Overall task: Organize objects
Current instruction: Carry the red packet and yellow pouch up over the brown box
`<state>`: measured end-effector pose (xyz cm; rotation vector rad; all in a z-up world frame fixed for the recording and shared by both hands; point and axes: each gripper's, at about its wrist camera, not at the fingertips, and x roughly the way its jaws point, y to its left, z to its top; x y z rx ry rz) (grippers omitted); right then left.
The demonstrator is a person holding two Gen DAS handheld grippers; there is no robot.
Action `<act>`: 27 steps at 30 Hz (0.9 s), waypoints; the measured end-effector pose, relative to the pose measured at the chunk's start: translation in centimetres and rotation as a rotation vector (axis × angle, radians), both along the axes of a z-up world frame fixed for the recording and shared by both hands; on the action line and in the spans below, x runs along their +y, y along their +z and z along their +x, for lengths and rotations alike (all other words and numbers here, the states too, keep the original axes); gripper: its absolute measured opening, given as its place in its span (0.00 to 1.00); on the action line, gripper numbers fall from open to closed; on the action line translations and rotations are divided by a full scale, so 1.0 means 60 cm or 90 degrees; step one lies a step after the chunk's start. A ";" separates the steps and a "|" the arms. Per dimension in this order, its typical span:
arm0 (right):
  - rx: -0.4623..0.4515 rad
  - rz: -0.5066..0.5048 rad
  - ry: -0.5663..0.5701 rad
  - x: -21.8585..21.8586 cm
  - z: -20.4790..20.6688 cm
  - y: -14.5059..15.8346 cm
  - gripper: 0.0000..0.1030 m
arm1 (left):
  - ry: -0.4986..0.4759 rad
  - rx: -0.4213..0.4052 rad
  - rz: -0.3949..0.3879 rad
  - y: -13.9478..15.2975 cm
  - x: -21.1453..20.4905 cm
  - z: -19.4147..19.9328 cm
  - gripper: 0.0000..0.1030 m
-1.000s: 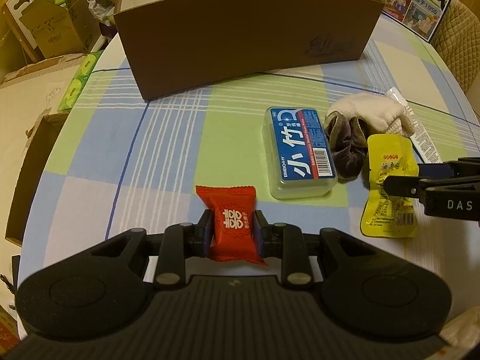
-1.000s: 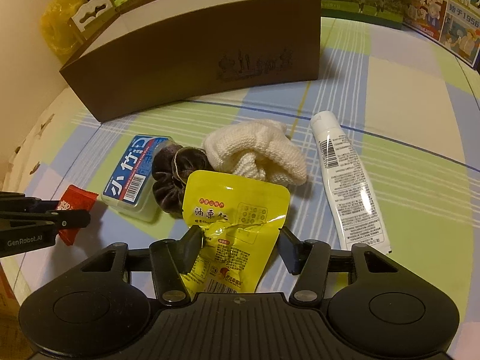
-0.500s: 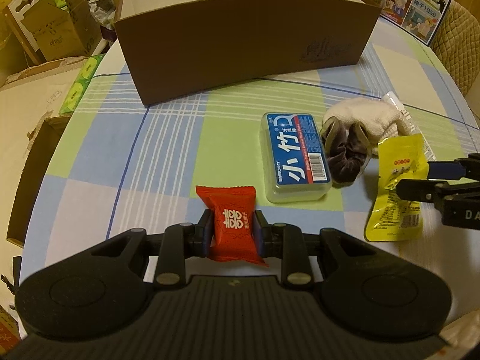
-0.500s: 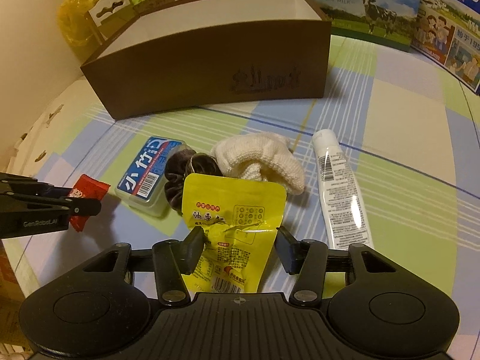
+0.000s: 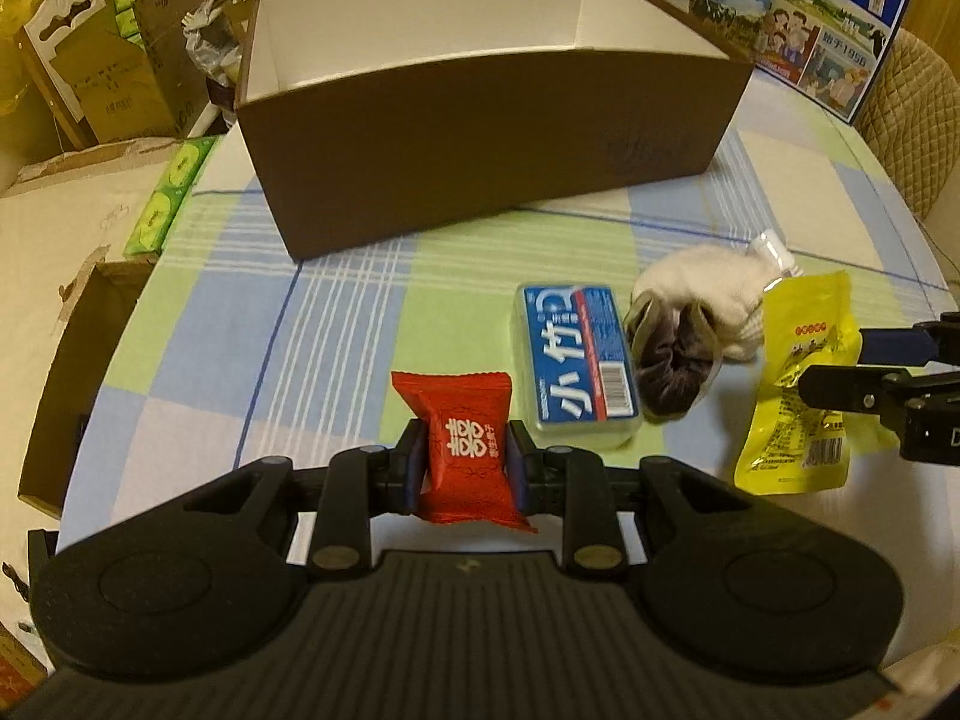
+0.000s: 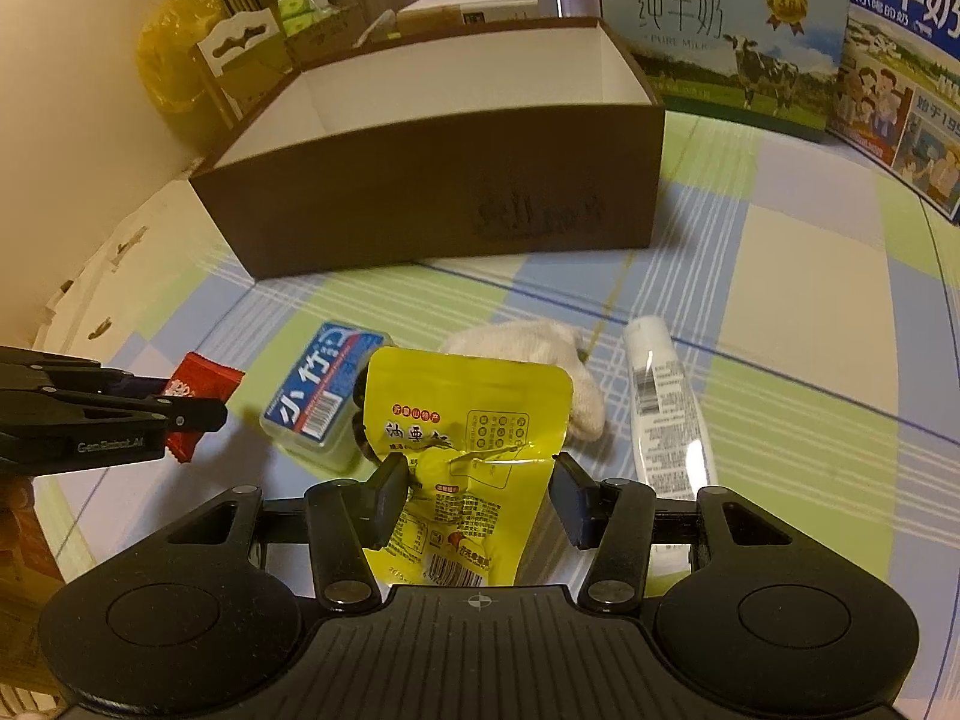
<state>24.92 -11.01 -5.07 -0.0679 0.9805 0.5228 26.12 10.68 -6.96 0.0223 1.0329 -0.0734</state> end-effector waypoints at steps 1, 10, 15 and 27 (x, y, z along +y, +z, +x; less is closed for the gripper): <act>-0.001 0.002 0.001 0.000 0.001 0.003 0.47 | 0.000 -0.003 -0.001 0.003 0.000 0.002 0.22; -0.020 0.017 0.009 0.006 0.015 0.032 0.47 | -0.001 -0.033 -0.007 0.029 -0.001 0.016 0.22; -0.035 0.026 0.016 0.011 0.025 0.052 0.47 | -0.004 -0.053 -0.011 0.045 -0.003 0.028 0.22; -0.083 0.055 0.033 0.026 0.079 0.108 0.47 | -0.008 -0.119 -0.011 0.103 0.001 0.077 0.22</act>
